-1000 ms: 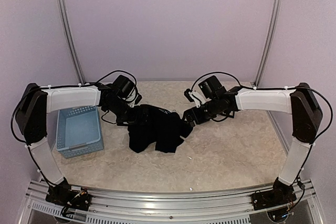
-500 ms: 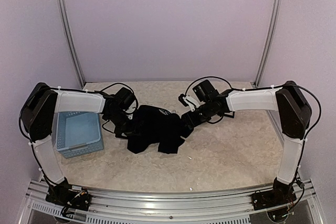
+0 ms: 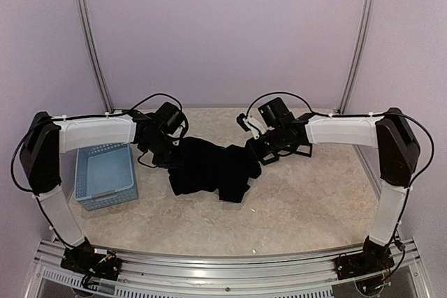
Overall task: Remove the brooch from the garment
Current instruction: Pick up the crumped clothing from the center of the board.
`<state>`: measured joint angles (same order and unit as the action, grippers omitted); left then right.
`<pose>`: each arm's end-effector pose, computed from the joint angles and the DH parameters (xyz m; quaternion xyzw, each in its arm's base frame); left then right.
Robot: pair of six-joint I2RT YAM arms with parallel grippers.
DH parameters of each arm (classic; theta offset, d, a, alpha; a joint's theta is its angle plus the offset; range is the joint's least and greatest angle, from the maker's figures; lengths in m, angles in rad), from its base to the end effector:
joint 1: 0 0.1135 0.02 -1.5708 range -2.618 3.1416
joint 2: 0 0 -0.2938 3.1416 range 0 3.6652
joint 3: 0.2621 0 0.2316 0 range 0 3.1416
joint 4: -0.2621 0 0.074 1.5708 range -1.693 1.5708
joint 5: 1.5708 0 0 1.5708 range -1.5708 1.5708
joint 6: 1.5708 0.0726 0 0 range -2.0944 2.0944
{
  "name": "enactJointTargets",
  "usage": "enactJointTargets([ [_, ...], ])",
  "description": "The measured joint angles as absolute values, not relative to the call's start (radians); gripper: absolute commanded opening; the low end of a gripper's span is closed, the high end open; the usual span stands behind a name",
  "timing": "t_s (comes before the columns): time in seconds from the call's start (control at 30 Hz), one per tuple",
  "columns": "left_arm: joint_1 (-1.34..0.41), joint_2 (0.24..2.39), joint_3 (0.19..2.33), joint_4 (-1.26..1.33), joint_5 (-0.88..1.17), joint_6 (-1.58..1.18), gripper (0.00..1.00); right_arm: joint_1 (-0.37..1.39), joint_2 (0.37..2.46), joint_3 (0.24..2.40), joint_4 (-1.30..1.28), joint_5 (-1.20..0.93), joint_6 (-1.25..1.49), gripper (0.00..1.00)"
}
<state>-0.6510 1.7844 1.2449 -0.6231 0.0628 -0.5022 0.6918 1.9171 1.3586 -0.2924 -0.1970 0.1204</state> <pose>0.2861 -0.2237 0.2028 0.0791 0.9756 -0.1362 0.1531 0.3274 0.2897 0.2130 -0.2957 0.8839 0.2230 0.2857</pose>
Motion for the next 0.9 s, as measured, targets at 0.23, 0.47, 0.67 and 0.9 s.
enactJointTargets([
  [0.23, -0.669, 1.658, 1.521, -0.757, -0.239, -0.356, 0.08, 0.692, 1.674, 1.416, -0.298, -0.054, 0.078, 0.0],
  [0.47, -0.68, 1.614, 1.821, -0.825, -0.473, -0.089, 0.11, 0.7, 1.512, 1.574, -0.267, 0.025, 0.031, 0.0],
  [0.67, -0.784, 1.578, 1.884, -0.844, -0.617, 0.11, 0.1, 0.703, 1.394, 1.553, -0.216, 0.026, 0.048, 0.0],
  [0.9, -0.796, 1.541, 1.818, -0.865, -0.581, 0.099, 0.0, 0.71, 1.382, 1.497, -0.192, 0.034, 0.122, 0.0],
])
